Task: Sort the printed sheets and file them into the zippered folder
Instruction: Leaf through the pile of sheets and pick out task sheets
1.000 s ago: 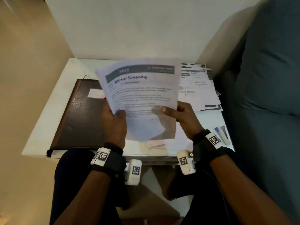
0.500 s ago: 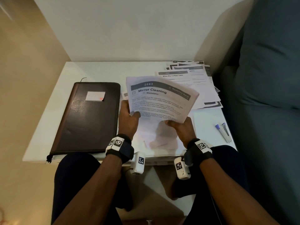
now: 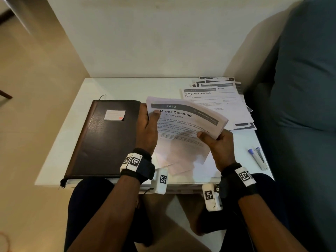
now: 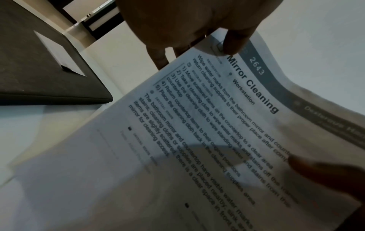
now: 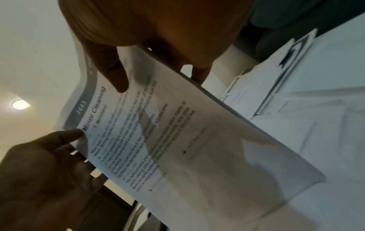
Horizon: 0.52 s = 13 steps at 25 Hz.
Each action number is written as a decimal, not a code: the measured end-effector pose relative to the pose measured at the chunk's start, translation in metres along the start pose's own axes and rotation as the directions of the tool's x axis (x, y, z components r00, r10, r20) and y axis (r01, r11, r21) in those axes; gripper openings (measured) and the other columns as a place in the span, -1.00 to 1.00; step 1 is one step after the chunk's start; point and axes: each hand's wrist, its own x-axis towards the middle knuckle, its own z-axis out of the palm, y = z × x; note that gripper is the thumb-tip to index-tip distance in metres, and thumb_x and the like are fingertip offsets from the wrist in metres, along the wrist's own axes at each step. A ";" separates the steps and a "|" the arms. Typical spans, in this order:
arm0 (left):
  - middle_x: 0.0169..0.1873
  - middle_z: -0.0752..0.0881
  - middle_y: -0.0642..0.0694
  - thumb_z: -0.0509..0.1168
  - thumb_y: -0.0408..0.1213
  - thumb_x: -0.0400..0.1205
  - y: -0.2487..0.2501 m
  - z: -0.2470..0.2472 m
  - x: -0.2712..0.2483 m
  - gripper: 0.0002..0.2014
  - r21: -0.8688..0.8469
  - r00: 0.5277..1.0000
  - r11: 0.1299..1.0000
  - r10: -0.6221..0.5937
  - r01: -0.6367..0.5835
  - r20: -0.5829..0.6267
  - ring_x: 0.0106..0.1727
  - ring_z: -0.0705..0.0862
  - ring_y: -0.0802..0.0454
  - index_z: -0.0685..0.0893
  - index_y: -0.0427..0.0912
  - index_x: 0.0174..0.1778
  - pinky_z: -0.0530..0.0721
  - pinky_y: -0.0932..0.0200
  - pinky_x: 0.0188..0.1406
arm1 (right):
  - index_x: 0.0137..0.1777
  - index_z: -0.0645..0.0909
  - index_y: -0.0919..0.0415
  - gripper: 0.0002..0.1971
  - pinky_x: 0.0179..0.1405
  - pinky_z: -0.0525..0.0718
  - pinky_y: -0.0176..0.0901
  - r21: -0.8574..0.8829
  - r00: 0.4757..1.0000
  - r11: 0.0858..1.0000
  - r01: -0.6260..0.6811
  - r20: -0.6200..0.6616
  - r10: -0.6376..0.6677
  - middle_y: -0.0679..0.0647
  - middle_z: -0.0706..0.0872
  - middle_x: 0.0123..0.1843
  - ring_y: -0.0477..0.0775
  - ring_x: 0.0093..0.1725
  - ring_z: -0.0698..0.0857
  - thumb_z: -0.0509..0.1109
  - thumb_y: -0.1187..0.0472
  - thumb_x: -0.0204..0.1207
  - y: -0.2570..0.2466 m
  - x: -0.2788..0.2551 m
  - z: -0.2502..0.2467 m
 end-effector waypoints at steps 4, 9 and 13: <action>-0.10 0.73 0.14 0.19 -0.23 0.82 0.001 0.003 -0.002 -0.89 -0.009 0.999 1.000 -0.021 0.021 -0.028 -0.06 0.75 0.19 0.44 -0.13 0.22 0.71 0.21 -0.11 | 0.04 0.79 -0.06 -0.64 0.13 0.83 0.01 0.038 1.000 0.999 0.006 -0.019 -0.005 -0.02 0.89 0.01 0.01 0.08 0.85 0.54 0.49 0.51 -0.006 -0.003 0.015; -0.03 0.69 0.04 0.16 -0.52 0.78 0.003 0.002 -0.007 -0.78 0.000 0.996 0.998 -0.060 0.061 -0.069 -0.12 0.72 0.36 0.41 -0.30 0.33 0.66 0.40 -0.14 | -0.17 0.81 -0.17 -0.63 -0.06 0.79 0.16 -0.112 0.998 0.992 0.059 -0.013 -0.061 0.17 0.84 -0.14 0.08 -0.12 0.83 0.53 0.43 0.53 -0.001 -0.012 0.017; 0.07 0.69 0.05 0.17 -0.47 0.79 0.004 0.005 -0.008 -0.60 -0.028 0.994 0.997 -0.079 0.077 -0.073 -0.07 0.72 0.45 0.40 -0.35 0.57 0.62 0.50 -0.09 | -0.16 0.77 0.18 -0.89 -0.21 0.72 0.18 -0.183 0.995 0.981 0.069 -0.053 -0.080 0.27 0.76 -0.28 0.24 -0.26 0.75 0.51 0.38 0.54 0.002 -0.016 0.019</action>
